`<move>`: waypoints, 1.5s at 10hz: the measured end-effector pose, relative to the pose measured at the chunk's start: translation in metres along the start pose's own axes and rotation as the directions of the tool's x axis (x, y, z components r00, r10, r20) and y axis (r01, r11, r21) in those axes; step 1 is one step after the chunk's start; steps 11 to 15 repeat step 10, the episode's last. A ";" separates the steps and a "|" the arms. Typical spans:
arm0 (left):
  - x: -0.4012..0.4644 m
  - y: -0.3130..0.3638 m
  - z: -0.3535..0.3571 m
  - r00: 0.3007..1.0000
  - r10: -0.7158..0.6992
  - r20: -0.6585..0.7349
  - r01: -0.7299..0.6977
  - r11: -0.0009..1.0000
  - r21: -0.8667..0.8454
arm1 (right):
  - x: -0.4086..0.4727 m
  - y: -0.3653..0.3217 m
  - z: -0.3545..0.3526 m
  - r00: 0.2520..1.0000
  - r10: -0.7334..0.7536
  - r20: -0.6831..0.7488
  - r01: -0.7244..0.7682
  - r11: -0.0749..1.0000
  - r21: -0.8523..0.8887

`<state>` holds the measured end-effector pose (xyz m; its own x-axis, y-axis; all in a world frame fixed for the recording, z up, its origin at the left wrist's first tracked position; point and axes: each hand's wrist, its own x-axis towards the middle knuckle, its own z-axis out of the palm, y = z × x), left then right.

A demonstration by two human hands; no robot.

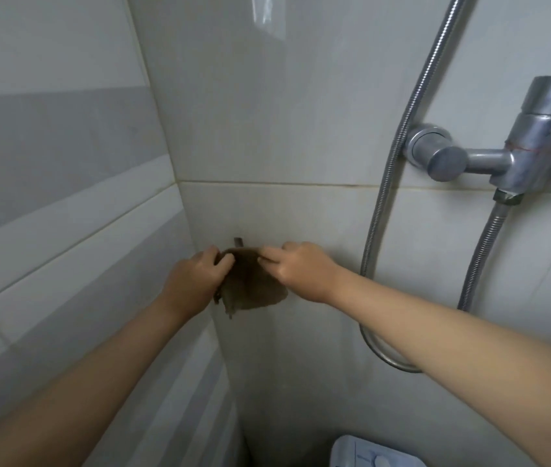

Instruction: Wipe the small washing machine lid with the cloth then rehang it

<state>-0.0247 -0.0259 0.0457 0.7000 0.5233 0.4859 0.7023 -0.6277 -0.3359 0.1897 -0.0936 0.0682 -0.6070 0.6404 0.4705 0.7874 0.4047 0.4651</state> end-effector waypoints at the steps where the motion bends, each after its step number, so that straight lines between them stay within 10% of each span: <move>1: 0.009 -0.009 0.008 0.998 -0.036 0.042 0.034 0.998 0.044 | 0.017 0.002 0.015 0.999 -0.027 0.023 0.028 0.999 -0.043; 4: 0.025 -0.015 0.031 0.981 -0.158 0.114 0.146 0.983 0.111 | 0.042 -0.001 0.046 0.991 0.024 0.130 -0.016 0.998 -0.059; 6: 0.015 0.001 0.054 0.941 -0.248 0.229 0.292 0.938 -0.186 | 0.033 -0.021 0.066 0.958 0.171 0.232 -0.208 0.967 0.146; 9: 0.010 0.014 0.057 0.793 -0.435 0.426 0.608 0.616 -0.501 | 0.026 -0.022 0.029 0.851 0.251 0.462 -0.398 0.881 0.255; 15: 0.018 0.024 0.038 0.772 -0.506 0.385 0.635 0.585 -0.504 | 0.010 -0.019 0.017 0.843 0.328 0.426 -0.481 0.815 0.325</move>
